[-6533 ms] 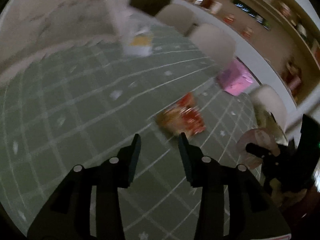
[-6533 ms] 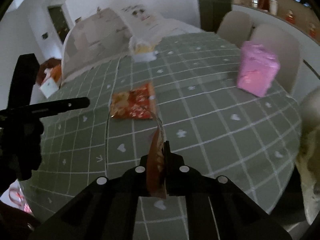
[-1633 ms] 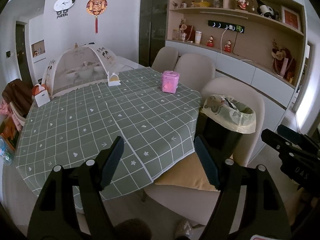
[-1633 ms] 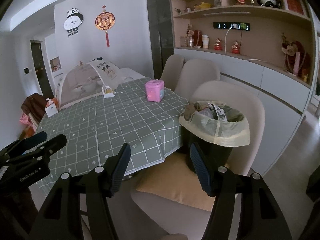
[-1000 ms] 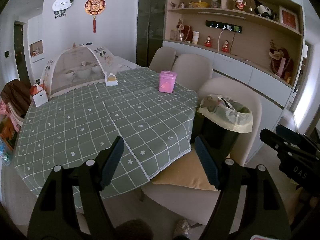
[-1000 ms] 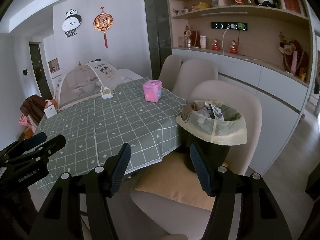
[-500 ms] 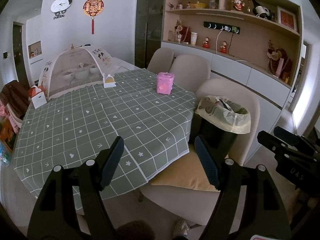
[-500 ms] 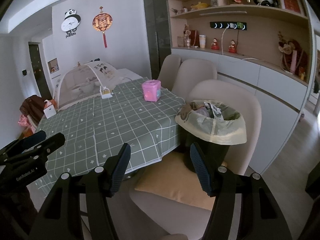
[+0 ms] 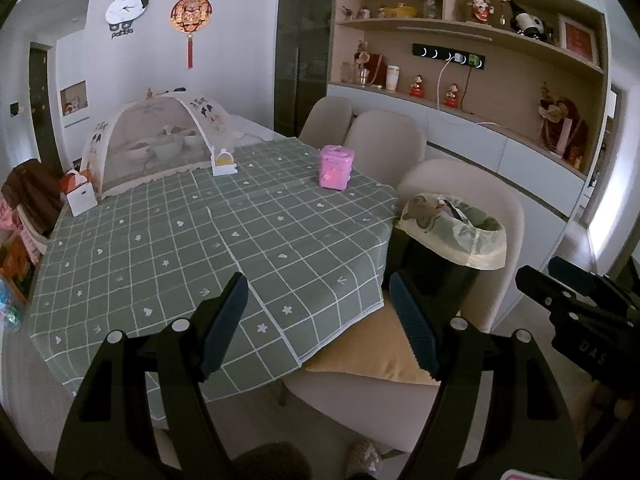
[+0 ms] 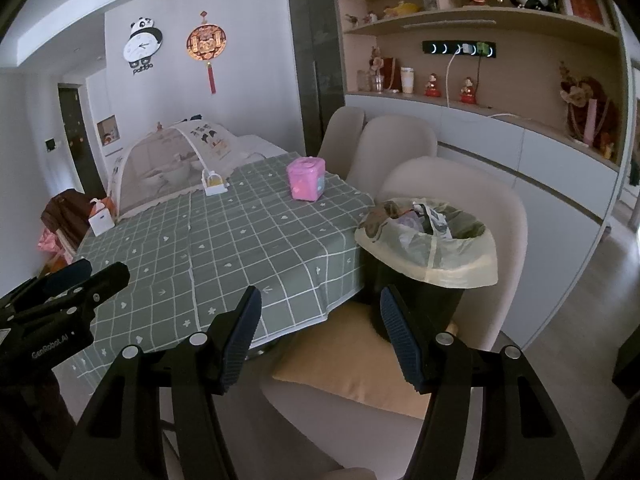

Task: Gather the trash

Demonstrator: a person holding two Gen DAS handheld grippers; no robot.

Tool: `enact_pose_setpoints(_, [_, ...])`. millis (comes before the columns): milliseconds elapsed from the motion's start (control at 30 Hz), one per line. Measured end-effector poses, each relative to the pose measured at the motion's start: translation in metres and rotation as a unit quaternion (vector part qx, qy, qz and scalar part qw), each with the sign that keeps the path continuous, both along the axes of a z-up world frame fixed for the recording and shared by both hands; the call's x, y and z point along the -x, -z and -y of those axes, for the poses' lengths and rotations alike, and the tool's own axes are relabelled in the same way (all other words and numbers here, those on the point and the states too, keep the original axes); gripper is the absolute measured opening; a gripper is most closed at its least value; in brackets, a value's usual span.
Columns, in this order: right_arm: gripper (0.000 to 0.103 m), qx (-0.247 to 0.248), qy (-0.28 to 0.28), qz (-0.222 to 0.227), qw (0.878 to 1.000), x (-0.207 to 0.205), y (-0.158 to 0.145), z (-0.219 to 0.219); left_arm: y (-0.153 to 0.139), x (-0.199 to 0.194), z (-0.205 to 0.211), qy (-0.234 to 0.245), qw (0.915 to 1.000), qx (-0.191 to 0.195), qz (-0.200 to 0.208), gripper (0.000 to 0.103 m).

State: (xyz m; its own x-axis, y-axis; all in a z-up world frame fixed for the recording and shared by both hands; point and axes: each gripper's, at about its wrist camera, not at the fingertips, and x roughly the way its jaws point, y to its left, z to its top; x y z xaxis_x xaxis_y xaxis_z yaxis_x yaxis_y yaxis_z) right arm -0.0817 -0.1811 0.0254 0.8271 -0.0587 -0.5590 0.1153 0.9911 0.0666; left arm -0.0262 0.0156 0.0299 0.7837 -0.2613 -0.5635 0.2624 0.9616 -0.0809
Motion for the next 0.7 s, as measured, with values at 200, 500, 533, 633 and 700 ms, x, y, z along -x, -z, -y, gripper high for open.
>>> enact_pose_setpoints(200, [0.059,-0.001,-0.001,-0.003,1.000,0.0007,0.0023,-0.0038,0.0007,-0.0039,-0.0017,0.000,1.0000,0.001,-0.005,0.070])
enact_pose_setpoints(500, [0.059,-0.004,0.005,-0.003,1.000,-0.0003,0.0039,-0.0054,0.0034,-0.0050,-0.0030,0.005,1.0000,0.002,-0.006,0.070])
enact_pose_setpoints(533, [0.059,-0.003,0.005,-0.003,1.000,-0.0005,0.0039,-0.0061,0.0034,-0.0051,-0.0029,0.005,1.0000,0.003,-0.006,0.070])
enact_pose_setpoints(633, [0.059,-0.004,0.004,-0.003,1.000,-0.0005,0.0041,-0.0055,0.0036,-0.0050,-0.0026,0.005,1.0000,0.002,-0.006,0.070])
enact_pose_setpoints(700, [0.059,-0.004,0.005,-0.004,1.000,-0.0006,0.0041,-0.0060,0.0045,-0.0060,-0.0033,0.007,1.0000,0.002,-0.006,0.070])
